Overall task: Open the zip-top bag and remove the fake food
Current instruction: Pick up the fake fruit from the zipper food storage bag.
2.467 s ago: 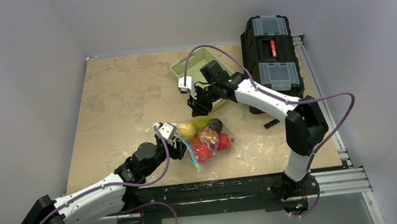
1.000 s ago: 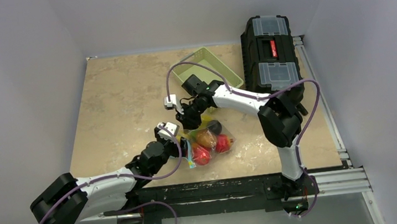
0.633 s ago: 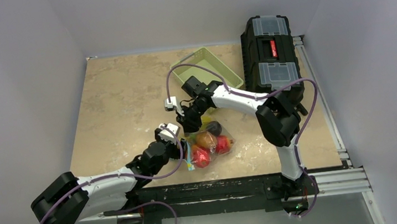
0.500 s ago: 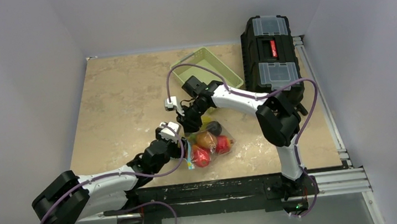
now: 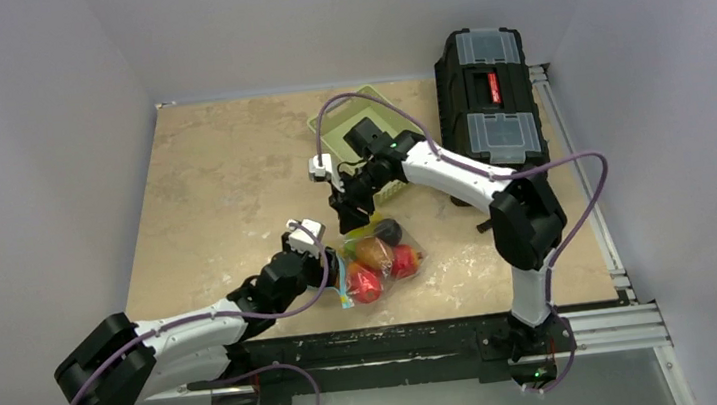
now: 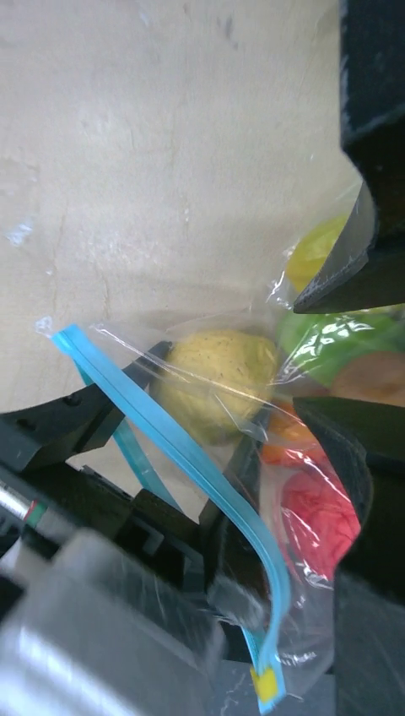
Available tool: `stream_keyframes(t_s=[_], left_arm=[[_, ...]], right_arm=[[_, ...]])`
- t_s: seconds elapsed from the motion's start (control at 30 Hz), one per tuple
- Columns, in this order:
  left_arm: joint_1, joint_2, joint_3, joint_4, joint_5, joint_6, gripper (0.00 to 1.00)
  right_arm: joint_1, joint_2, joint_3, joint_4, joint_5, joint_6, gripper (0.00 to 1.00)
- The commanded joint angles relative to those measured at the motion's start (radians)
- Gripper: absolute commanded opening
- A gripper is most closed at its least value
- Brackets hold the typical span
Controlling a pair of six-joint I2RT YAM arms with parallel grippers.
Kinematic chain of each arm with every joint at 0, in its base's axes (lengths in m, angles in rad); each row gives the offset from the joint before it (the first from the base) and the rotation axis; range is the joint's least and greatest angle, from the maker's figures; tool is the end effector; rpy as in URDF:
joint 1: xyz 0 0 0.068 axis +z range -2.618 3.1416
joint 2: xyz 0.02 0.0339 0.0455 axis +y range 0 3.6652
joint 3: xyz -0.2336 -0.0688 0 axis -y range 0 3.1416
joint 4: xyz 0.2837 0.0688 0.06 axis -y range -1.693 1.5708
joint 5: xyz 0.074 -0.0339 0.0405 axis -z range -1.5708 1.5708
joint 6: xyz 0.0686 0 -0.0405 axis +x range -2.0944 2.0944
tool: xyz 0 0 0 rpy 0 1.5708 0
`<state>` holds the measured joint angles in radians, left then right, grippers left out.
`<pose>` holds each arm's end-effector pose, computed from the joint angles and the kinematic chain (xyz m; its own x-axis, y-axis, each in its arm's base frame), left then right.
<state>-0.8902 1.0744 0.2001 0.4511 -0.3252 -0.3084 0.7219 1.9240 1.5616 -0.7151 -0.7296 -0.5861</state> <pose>0.1829 -0.1910 0.0827 -0.4141 0.0544 -0.9086 0.4486 0.8808 -0.1517 0.3050 0.3294 0.1780 -0.1472 -0.6790 -0.7192 -0.9734 -0.0296 0.2272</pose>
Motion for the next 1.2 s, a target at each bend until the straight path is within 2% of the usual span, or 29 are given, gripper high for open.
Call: stream_keyframes(t_s=[0.0,0.13,0.27,0.43,0.53,0.63,0.77,0.83,1.17], left_arm=[[0.003,-0.071,0.014,-0.099,0.06,-0.052,0.47],[0.004,-0.122,-0.007,-0.115,0.07,-0.07,0.58],[0.004,-0.13,-0.014,-0.117,0.081,-0.079,0.66],[0.004,-0.114,-0.016,-0.119,0.083,-0.101,0.72],[0.003,-0.112,-0.018,-0.117,0.086,-0.11,0.75],[0.004,-0.119,-0.021,-0.121,0.091,-0.114,0.77],[0.003,-0.13,-0.034,-0.12,0.095,-0.124,0.81],[0.004,-0.134,-0.041,-0.117,0.095,-0.132,0.83],[0.004,-0.084,0.005,-0.181,0.072,-0.157,0.84]], right_arm=[[-0.019,-0.131,0.007,-0.028,-0.055,-0.054,0.44],[-0.029,-0.2,-0.027,-0.067,-0.058,-0.136,0.57],[-0.026,-0.233,-0.097,-0.044,-0.046,-0.146,0.7],[-0.014,-0.181,-0.117,-0.047,-0.006,-0.161,0.7],[0.018,-0.157,-0.141,-0.012,0.036,-0.139,0.62],[0.03,-0.132,-0.132,0.011,0.064,-0.112,0.49],[0.03,-0.13,-0.134,0.019,0.082,-0.109,0.13],[0.029,-0.137,-0.136,0.024,0.082,-0.107,0.0],[0.03,-0.138,-0.134,0.016,0.062,-0.109,0.0]])
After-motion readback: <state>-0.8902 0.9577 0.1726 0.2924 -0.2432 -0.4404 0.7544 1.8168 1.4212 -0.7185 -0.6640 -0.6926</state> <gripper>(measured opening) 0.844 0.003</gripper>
